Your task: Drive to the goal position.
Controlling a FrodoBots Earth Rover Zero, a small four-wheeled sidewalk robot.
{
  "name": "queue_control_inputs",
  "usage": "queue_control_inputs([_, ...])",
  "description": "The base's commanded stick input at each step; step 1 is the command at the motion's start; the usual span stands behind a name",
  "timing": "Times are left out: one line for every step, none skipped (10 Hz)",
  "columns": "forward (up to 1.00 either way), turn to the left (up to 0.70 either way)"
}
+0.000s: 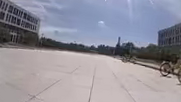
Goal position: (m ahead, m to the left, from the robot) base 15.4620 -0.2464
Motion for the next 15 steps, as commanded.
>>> queue_control_inputs([0.44,0.0])
queue_control_inputs([0.44,0.0])
queue_control_inputs([0.44,0.0])
queue_control_inputs([0.44,0.0])
queue_control_inputs([0.44,0.0])
queue_control_inputs([0.44,0.0])
queue_control_inputs([0.44,0.0])
queue_control_inputs([0.44,0.0])
queue_control_inputs([0.44,0.0])
queue_control_inputs([0.44,0.0])
queue_control_inputs([0.44,0.0])
queue_control_inputs([0.44,0.0])
queue_control_inputs([0.44,0.0])
queue_control_inputs([0.44,0.0])
queue_control_inputs([0.44,0.0])
